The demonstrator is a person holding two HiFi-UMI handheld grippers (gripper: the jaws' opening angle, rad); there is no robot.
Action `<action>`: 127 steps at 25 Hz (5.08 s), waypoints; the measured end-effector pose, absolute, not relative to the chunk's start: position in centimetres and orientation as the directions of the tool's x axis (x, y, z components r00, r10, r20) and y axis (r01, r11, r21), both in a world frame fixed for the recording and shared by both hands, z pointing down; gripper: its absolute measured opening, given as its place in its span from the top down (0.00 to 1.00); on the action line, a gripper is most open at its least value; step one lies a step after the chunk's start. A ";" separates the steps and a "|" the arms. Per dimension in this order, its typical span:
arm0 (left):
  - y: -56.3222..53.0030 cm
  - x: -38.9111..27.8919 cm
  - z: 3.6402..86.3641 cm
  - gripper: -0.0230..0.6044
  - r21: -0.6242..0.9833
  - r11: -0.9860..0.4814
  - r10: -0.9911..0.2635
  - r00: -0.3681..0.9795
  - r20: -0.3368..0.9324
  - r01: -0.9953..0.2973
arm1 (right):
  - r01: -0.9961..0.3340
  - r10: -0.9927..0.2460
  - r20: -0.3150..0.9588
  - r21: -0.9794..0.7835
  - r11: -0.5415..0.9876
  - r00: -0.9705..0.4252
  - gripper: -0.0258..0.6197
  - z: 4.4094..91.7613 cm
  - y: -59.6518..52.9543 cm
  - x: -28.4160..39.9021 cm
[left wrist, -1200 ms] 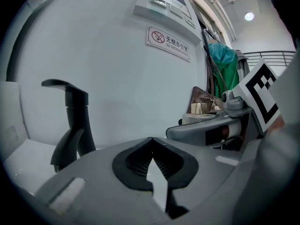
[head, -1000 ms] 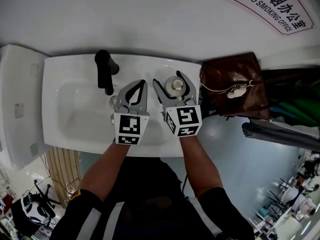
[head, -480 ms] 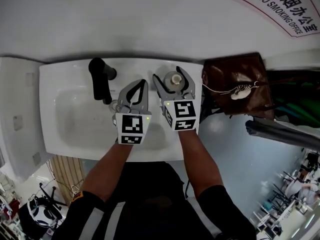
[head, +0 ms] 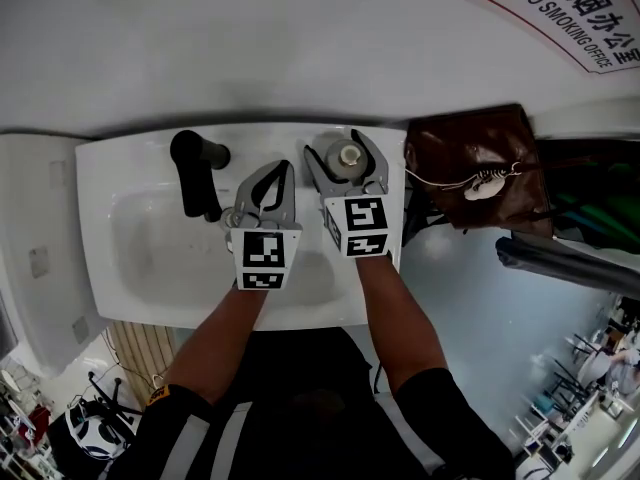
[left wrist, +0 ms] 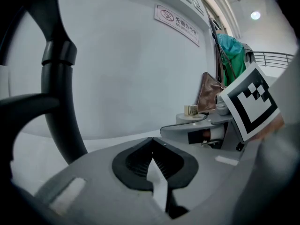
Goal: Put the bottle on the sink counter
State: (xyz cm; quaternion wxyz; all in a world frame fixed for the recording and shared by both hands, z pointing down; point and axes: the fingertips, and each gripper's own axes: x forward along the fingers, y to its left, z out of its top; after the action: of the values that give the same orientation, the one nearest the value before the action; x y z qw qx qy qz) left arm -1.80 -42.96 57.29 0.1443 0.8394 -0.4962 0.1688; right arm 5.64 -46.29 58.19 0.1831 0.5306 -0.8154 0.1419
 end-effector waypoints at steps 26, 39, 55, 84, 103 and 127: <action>-43.8 -1.8 57.1 0.96 0.090 -0.443 -0.795 0.438 0.420 -0.892 | -0.888 -0.812 0.463 0.102 0.448 -0.356 0.42 58.6 -46.8 5.1; -43.6 -1.9 56.0 0.96 0.086 -0.436 -0.803 0.430 0.413 -0.896 | -0.899 -0.785 0.493 0.012 0.438 -0.376 0.38 58.0 -45.3 5.5; -38.1 -1.0 52.1 0.96 0.076 -0.435 -0.817 0.429 0.386 -0.897 | -0.922 -0.829 0.432 -0.017 0.388 -0.357 0.46 52.9 -39.1 8.1; -22.0 -0.9 39.0 0.96 0.051 -0.453 -0.863 0.452 0.225 -0.890 | -0.883 -0.840 0.289 -0.046 0.467 -0.460 0.96 40.0 -21.4 5.7; -5.1 -9.2 37.3 0.96 0.072 -0.585 -0.788 0.586 0.189 -0.808 | -0.938 -0.889 0.302 -0.067 0.340 -0.344 0.96 38.7 -4.8 -1.7; 12.2 -12.0 36.0 0.96 0.093 -0.589 -0.784 0.595 0.174 -0.803 | -0.930 -0.869 0.345 -0.043 0.364 -0.356 0.96 36.9 12.9 -3.4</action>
State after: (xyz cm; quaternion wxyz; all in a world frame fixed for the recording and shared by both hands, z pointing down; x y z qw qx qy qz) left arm -12.02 12.21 35.96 0.0812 0.8894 -0.4462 0.0573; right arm -3.38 12.88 36.88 0.1328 0.5519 -0.8150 0.1160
